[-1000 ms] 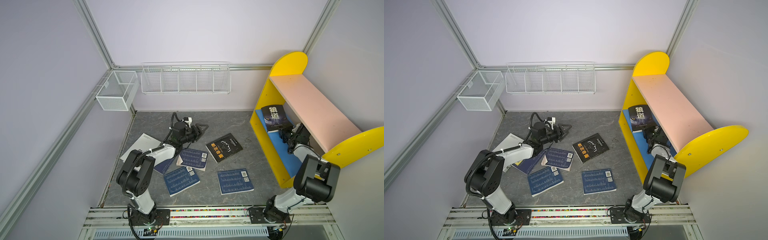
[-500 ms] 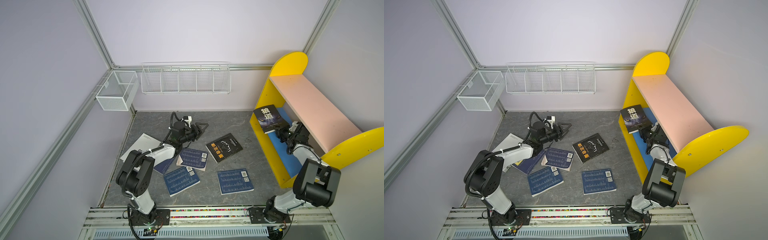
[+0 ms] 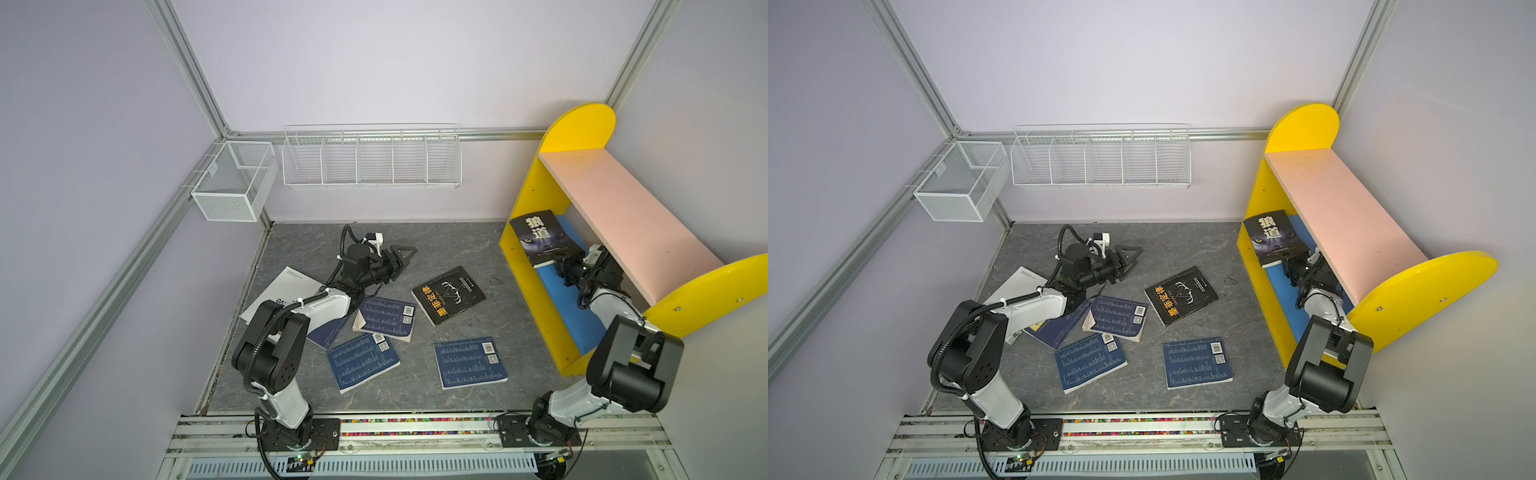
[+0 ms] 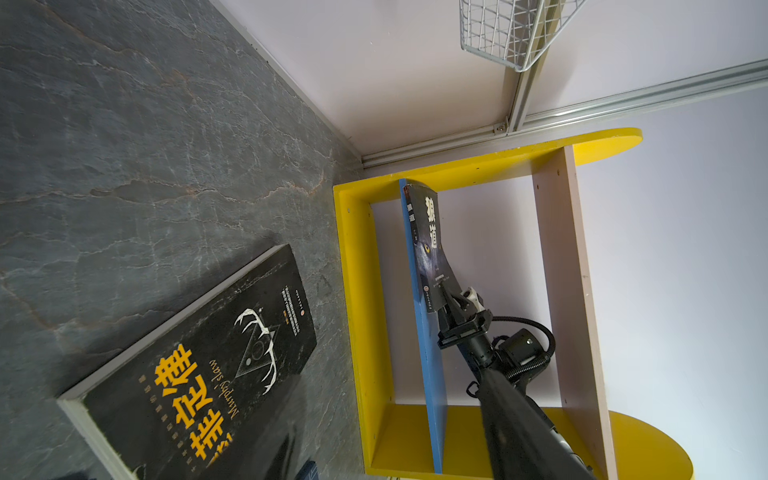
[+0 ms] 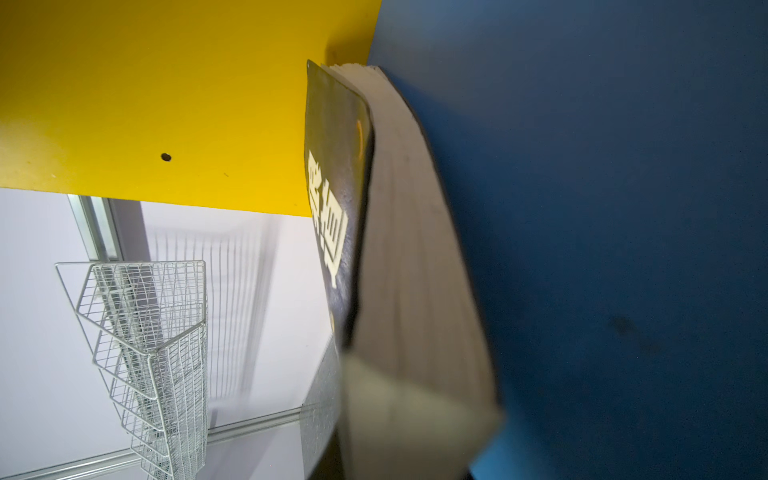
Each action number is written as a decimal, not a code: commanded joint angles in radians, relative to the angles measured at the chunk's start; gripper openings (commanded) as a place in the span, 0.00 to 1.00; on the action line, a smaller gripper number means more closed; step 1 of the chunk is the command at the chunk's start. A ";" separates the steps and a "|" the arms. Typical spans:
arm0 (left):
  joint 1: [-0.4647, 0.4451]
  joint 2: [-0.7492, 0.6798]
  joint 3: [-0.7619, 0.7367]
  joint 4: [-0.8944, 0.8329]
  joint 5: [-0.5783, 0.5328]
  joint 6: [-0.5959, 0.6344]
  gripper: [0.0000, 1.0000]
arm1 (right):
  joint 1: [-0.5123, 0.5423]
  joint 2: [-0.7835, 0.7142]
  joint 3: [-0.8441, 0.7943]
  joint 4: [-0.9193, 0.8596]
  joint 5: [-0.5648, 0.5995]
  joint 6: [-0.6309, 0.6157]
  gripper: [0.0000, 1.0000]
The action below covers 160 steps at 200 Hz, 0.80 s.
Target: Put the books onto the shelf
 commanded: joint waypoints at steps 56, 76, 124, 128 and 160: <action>0.006 0.033 0.006 0.036 0.009 -0.019 0.67 | -0.016 0.073 0.031 0.030 0.061 0.030 0.10; 0.006 0.040 0.007 0.039 0.009 -0.023 0.67 | -0.016 0.071 0.021 0.026 0.082 0.035 0.13; 0.006 0.051 0.003 0.051 0.012 -0.031 0.67 | -0.025 0.071 0.026 0.015 0.095 0.044 0.28; 0.006 0.052 0.003 0.053 0.012 -0.033 0.67 | -0.024 0.072 0.026 0.015 0.096 0.044 0.27; 0.006 0.055 -0.008 0.068 0.013 -0.042 0.67 | -0.025 0.080 0.032 0.015 0.103 0.050 0.19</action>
